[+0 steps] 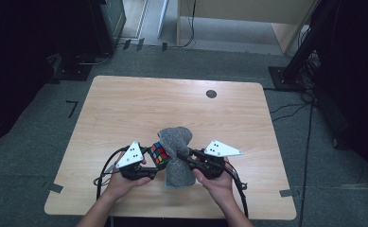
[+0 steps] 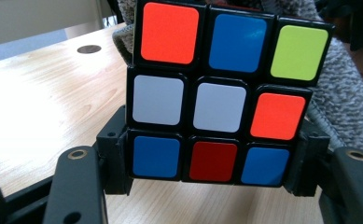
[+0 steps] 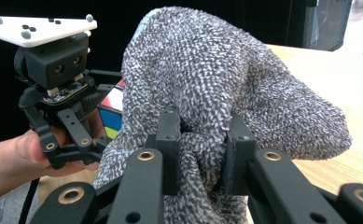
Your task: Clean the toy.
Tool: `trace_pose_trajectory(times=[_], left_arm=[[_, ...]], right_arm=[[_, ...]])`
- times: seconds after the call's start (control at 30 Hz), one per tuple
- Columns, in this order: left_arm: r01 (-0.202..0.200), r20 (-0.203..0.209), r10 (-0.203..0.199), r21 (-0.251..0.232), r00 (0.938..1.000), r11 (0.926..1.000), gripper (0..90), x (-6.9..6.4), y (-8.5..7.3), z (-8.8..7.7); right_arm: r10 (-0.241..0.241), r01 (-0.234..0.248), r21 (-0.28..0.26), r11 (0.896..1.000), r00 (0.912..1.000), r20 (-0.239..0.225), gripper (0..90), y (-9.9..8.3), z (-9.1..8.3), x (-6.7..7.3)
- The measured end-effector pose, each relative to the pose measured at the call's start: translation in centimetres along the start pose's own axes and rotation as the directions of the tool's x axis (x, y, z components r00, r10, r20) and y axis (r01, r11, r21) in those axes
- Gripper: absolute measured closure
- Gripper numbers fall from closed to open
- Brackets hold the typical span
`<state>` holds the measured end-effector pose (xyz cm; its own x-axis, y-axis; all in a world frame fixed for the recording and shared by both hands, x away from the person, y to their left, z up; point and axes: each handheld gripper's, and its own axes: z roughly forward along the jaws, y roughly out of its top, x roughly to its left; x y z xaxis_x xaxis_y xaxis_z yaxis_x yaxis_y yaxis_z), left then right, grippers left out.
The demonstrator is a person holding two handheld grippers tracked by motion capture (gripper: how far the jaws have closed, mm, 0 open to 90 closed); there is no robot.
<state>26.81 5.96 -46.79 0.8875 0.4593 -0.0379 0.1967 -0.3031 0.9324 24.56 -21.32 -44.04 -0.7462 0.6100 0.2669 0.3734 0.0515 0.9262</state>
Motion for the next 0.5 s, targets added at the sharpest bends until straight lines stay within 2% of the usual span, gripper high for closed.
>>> trace_pose_trajectory(times=[0.13, 0.23, 0.3, 0.37, 0.47, 0.5], left_arm=[[-0.036, -0.007, 0.036, 0.022, 0.9993, 0.9991, 34.0, -0.3, -0.1, 0.3], [-0.079, 0.002, 0.079, 0.051, 0.9969, 0.9956, 34.0, -0.9, -0.2, 0.8], [-0.083, 0.009, 0.083, 0.046, 0.9965, 0.9955, 34.0, -1.3, 0.0, 0.9], [-0.093, -0.006, 0.094, 0.055, 0.9956, 0.9941, 34.0, -1.4, 0.0, 0.8], [-0.059, -0.011, 0.060, 0.052, 0.9982, 0.9969, 33.8, -1.1, -0.1, 0.6], [-0.061, -0.017, 0.062, 0.057, 0.9979, 0.9965, 33.9, -1.0, -0.1, 0.6]], right_arm=[[-0.022, 0.022, 0.007, 1.000, 0.9996, 0.015, 73.7, 0.2, -0.2, 0.0], [-0.014, 0.015, -0.037, 0.999, 0.9995, 0.028, 73.8, 0.5, -0.8, 0.0], [-0.007, 0.008, -0.026, 1.000, 0.9998, 0.020, 73.9, 0.5, -0.5, 0.0], [-0.011, 0.012, -0.014, 1.000, 0.9997, 0.021, 74.3, 0.2, -0.2, 0.3], [0.013, -0.013, -0.001, 1.000, 0.9998, 0.013, 74.8, 0.0, 0.0, 0.2], [0.017, -0.017, 0.001, 1.000, 0.9997, 0.016, 75.0, -0.1, 0.1, 0.3]])
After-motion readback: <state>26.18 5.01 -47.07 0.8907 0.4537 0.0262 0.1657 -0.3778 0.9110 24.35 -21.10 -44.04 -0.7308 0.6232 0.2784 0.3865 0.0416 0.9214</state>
